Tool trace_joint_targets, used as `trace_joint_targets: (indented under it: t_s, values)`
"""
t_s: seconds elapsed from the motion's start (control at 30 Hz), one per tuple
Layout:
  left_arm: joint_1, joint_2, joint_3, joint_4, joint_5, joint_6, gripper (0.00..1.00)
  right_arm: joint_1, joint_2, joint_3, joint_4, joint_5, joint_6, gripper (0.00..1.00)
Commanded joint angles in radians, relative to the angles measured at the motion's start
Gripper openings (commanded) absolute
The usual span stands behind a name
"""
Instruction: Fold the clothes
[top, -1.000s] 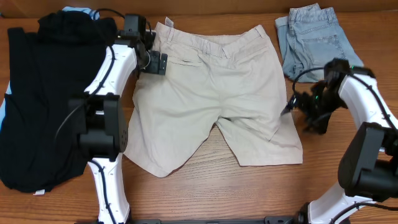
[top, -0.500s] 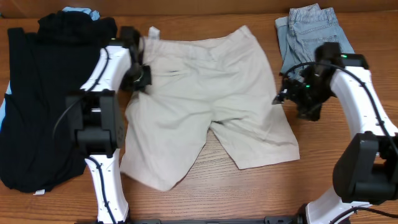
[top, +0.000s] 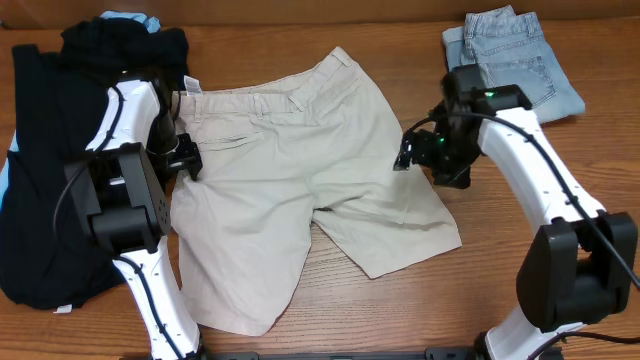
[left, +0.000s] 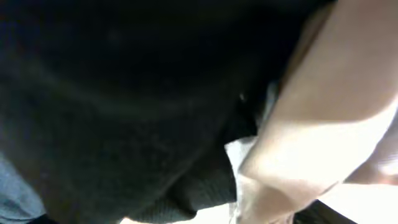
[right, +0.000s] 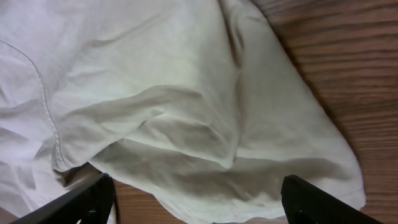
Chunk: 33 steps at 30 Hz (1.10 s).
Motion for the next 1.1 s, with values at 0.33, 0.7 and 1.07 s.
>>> trace_joint_targets:
  t_s: [0.33, 0.7, 1.07]
  values:
    - [-0.062, -0.103, 0.483, -0.225, 0.042, 0.022, 1.0, 0.145, -0.023, -0.176, 0.102, 0.097, 0.135, 0.59]
    - [-0.207, -0.206, 0.61, -0.117, 0.122, 0.178, 1.0, 0.143, -0.017, -0.373, 0.307, 0.201, 0.163, 0.64]
    - [-0.339, -0.1, 0.591, 0.114, 0.121, 0.405, 1.0, 0.117, 0.119, -0.408, 0.465, 0.203, 0.167, 0.66]
